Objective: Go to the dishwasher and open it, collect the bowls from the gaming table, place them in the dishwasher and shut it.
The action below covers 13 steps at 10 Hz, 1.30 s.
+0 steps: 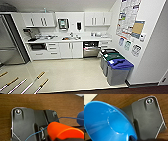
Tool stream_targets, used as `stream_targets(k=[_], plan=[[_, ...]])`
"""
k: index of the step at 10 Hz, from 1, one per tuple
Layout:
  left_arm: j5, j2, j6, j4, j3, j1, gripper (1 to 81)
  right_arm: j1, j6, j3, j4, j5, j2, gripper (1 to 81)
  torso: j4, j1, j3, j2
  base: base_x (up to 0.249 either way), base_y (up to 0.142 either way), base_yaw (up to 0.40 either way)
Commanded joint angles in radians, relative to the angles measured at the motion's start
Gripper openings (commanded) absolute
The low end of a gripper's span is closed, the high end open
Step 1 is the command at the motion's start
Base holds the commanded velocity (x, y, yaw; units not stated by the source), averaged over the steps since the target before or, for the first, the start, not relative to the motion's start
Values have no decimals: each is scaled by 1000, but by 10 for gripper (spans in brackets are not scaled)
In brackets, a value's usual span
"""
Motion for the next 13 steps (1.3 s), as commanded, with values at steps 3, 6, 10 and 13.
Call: stream_targets(k=[3, 6, 10, 13], plan=[[17, -26, 0, 1, 7, -35, 10, 36, -4, 13, -18, -26, -15, 10, 0, 0, 0, 0, 144, 0, 0], [17, -24, 0, 1, 7, -35, 10, 37, -2, 11, -24, -27, -13, 10, 0, 0, 0, 0, 144, 0, 0], [17, -26, 0, 1, 4, -35, 10, 34, -2, 10, -24, -26, -13, 10, 0, 0, 0, 0, 146, 0, 0], [16, -24, 0, 1, 4, -35, 10, 34, -2, 10, -24, -27, -13, 10, 0, 0, 0, 0, 165, 0, 0]])
